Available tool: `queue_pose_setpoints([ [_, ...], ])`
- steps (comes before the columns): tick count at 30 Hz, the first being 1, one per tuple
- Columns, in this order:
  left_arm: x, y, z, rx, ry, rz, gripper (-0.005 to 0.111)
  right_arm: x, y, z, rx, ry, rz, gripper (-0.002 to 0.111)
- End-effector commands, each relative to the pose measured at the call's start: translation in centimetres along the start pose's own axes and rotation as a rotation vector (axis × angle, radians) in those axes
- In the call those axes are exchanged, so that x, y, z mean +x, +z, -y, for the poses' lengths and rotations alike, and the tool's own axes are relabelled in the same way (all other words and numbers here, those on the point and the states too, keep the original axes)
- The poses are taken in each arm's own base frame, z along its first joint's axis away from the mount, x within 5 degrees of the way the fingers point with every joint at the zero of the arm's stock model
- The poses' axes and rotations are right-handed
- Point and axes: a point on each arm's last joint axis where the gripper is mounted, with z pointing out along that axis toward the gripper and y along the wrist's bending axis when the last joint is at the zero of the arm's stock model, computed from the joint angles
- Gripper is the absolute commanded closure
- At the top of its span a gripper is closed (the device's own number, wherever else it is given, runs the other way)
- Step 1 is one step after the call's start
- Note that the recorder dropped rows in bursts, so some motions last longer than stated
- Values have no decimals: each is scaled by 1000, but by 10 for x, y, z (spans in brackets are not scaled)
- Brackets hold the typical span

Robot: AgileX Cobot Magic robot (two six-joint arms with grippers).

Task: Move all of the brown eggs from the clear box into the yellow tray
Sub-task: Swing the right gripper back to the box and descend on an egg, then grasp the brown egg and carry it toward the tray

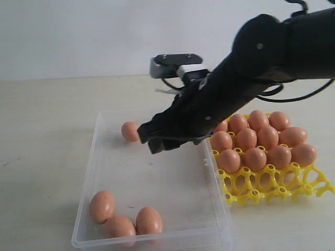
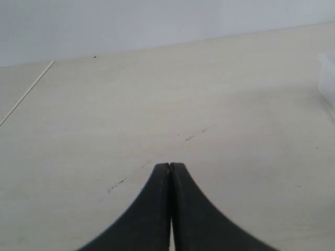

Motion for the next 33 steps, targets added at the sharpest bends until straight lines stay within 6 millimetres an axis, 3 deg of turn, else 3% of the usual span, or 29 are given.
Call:
queue_pose_setpoints([
  [1, -2, 0, 0, 4, -3, 13, 107, -3, 28, -19, -53, -50, -193, 60],
  [4, -2, 0, 0, 4, -3, 13, 107, 1, 59, -33, -80, -84, -335, 60],
  [9, -2, 0, 0, 4, -3, 13, 107, 3, 82, -44, -102, -88, -375, 60],
  [20, -2, 0, 0, 4, -3, 13, 107, 12, 81, -41, -81, -68, -486, 53],
  [33, -2, 0, 0, 4, -3, 13, 107, 19, 106, -33, -61, -44, -502, 53],
])
